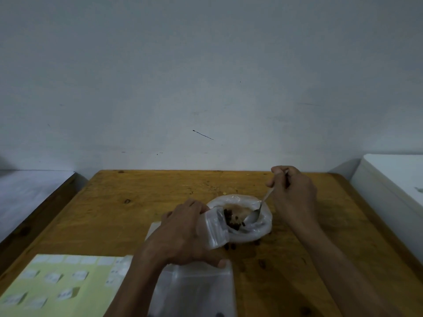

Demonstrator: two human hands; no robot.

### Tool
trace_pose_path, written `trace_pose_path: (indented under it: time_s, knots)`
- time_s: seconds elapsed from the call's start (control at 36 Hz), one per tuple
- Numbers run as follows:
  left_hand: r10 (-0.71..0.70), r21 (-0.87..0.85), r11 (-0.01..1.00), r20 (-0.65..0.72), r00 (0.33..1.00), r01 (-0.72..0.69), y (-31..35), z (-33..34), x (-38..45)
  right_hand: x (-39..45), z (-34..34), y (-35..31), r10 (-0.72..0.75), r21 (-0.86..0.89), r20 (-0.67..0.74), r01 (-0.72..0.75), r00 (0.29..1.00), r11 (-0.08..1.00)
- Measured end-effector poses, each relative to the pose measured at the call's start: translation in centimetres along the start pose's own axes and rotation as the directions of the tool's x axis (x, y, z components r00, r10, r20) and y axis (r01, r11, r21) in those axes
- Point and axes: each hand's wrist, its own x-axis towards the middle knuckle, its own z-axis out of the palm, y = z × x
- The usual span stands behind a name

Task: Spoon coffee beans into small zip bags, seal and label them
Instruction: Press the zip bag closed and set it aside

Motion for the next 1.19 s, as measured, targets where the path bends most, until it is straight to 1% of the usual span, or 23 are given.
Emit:
trace_pose_path:
  time_s: [0.11,0.25,0.31,0.42,0.56,0.64,0.69,0.83,0.92,1.03,1.06,1.14,1.19]
  knots:
    - [-0.012,-0.038,0.999,0.006,1.0,0.012,0.2,-0.1,-0.1,-1.2,-0.2,0.5,-0.02,0.11,-0.047,0.025,0.999,0.994]
    - [-0.026,-0.064,0.998,0.019,0.999,0.027,0.2,-0.3,-0.2,-3.0,-0.4,1.0,-0.153,0.188,-0.095,0.168,0.984,0.968]
    - [-0.041,-0.081,0.996,0.025,0.999,0.043,0.2,-0.3,-0.2,-3.5,-0.2,1.1,-0.164,0.189,-0.129,0.187,0.978,0.964]
    - [-0.053,-0.09,0.994,0.02,0.998,0.054,0.3,-0.4,-0.3,-4.1,0.2,1.3,-0.149,0.196,-0.125,0.172,0.981,0.965]
    - [-0.064,-0.103,0.992,0.023,0.998,0.066,0.3,-0.4,-0.4,-5.8,-0.1,1.2,-0.265,0.147,-0.098,0.277,0.959,0.95]
    - [-0.068,-0.127,0.989,0.03,0.997,0.071,0.3,-0.3,-0.6,-7.1,-0.1,1.2,-0.295,0.09,-0.058,0.299,0.954,0.95]
    - [-0.068,-0.136,0.988,0.03,0.997,0.071,0.3,-0.3,-0.6,-7.6,-0.1,1.2,-0.273,0.089,-0.069,0.279,0.96,0.956]
    - [-0.066,-0.175,0.982,0.04,0.997,0.072,0.3,-0.3,-0.8,-9.3,-0.6,1.2,-0.079,0.199,-0.099,0.098,0.992,0.975]
    - [-0.059,-0.189,0.98,0.035,0.998,0.065,0.0,-0.1,-0.8,-10.5,-0.6,1.6,0.034,0.269,-0.077,-0.012,0.996,0.963]
    - [-0.051,-0.209,0.976,0.032,0.998,0.056,-0.1,0.0,-0.5,-11.6,0.1,1.3,0.159,0.358,-0.076,-0.121,0.984,0.926]
    - [-0.05,-0.219,0.974,0.033,0.998,0.056,-0.1,0.0,-0.5,-11.8,0.3,1.0,0.172,0.374,-0.07,-0.134,0.983,0.918]
    - [-0.042,-0.247,0.968,0.019,0.999,0.046,-0.1,0.1,-0.3,-12.3,1.1,0.3,0.132,0.346,-0.083,-0.096,0.988,0.933]
    - [-0.038,-0.267,0.963,0.0,0.999,0.037,-0.1,0.2,-0.2,-12.5,1.5,0.2,0.141,0.346,-0.083,-0.104,0.987,0.932]
